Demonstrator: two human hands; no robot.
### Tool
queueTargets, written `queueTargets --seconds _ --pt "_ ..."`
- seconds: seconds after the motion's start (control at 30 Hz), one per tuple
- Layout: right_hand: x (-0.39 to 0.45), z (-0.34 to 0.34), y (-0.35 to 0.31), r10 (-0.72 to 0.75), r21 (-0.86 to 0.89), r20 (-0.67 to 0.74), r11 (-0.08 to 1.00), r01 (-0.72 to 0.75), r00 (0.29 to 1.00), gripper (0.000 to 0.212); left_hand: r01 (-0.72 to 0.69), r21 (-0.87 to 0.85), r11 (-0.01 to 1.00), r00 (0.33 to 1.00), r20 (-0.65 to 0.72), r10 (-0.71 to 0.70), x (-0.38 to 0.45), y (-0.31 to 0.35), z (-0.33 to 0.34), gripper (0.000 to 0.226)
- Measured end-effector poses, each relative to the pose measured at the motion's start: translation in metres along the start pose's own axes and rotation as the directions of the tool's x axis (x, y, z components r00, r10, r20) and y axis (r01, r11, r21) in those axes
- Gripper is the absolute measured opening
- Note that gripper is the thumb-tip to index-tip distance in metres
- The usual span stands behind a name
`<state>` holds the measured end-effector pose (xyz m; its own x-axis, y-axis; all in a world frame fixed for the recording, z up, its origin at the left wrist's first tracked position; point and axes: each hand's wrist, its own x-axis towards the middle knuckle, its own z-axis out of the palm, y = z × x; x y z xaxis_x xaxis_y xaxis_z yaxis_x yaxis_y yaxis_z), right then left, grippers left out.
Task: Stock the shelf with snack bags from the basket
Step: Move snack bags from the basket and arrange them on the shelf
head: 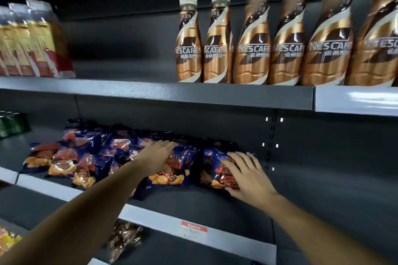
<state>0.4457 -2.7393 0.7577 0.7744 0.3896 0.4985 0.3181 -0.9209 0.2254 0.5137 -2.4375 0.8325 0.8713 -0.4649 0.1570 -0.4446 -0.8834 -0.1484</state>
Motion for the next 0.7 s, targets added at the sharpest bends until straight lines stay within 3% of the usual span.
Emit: queueTargets --seconds 0.27,0.7 --pt "0.020 0.013 -0.039 0.076 -0.056 0.071 0.996 -0.073 0.995 0.084 -0.169 -0.064 0.984 0.985 0.033 0.171 0.037 -0.015 0.039 0.083" --pt "0.036 0.039 -0.057 0.091 -0.085 0.120 0.993 -0.081 0.989 0.092 -0.283 -0.024 0.959 0.959 0.026 0.283 0.045 -0.029 0.058 0.089"
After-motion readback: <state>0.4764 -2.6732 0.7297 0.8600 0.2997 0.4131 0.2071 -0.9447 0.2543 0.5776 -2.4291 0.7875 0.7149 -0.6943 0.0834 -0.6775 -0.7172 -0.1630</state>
